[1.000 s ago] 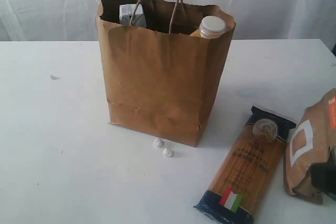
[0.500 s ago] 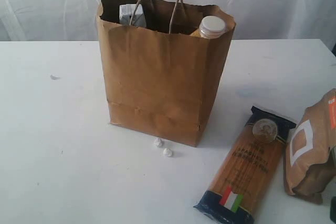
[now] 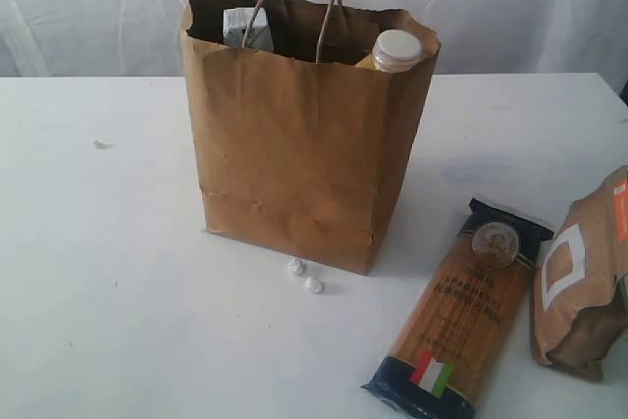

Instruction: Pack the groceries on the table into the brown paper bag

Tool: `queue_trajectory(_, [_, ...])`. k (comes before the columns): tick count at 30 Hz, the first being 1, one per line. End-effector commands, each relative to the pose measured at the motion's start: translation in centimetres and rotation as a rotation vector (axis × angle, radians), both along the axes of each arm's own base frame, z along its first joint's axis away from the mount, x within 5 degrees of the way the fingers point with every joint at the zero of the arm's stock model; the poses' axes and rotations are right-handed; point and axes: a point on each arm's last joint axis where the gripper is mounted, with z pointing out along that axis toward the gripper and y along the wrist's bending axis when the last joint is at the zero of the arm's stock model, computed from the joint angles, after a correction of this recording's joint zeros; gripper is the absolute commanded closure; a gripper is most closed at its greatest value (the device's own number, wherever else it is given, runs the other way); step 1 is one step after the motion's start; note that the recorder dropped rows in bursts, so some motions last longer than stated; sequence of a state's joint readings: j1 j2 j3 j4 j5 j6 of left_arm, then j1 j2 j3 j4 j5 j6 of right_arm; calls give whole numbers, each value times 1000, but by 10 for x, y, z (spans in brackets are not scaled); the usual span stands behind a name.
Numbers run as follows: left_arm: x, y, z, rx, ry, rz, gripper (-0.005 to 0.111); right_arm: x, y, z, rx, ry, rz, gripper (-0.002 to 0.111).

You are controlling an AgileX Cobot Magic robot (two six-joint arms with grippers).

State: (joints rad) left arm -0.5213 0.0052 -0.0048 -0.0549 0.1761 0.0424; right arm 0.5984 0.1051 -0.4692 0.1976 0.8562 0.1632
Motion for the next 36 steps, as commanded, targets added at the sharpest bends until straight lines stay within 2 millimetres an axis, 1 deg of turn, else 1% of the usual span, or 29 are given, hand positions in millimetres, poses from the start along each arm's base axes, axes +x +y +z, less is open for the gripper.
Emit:
queue_trajectory(1, [0, 0, -2, 5, 1, -1, 107, -1, 0, 0, 4, -7, -4, 54])
queue_trajectory(10, [0, 0, -2, 5, 1, -1, 107, -1, 0, -1, 5, 1, -6, 54])
queue_trajectory(12, [0, 0, -2, 5, 1, -1, 107, -1, 2, 1, 38, 7, 4, 54])
queue_trajectory(14, [0, 0, -2, 5, 1, -1, 107, 2, 5, 3, 55, 8, 8, 54])
queue_trajectory(16, [0, 0, -2, 5, 1, -1, 107, 9, 10, 4, 24, 16, 20, 54])
queue_trajectory(19, [0, 0, -2, 5, 1, -1, 107, 27, 23, 0, -78, 59, 58, 54])
queue_trajectory(22, [0, 0, -2, 5, 1, -1, 107, 53, 39, -6, -188, 107, 86, 54])
queue_trajectory(27, [0, 0, -2, 5, 1, -1, 107, 103, 71, -5, -305, 174, 116, 54])
queue_trajectory(31, [0, 0, -2, 5, 1, -1, 107, 145, 99, -14, -403, 232, 162, 54])
queue_trajectory(32, [0, 0, -2, 5, 1, -1, 107, 153, 104, -15, -418, 238, 171, 54])
queue_trajectory(36, [0, 0, -2, 5, 1, -1, 107, 182, 131, -33, -482, 253, 221, 54])
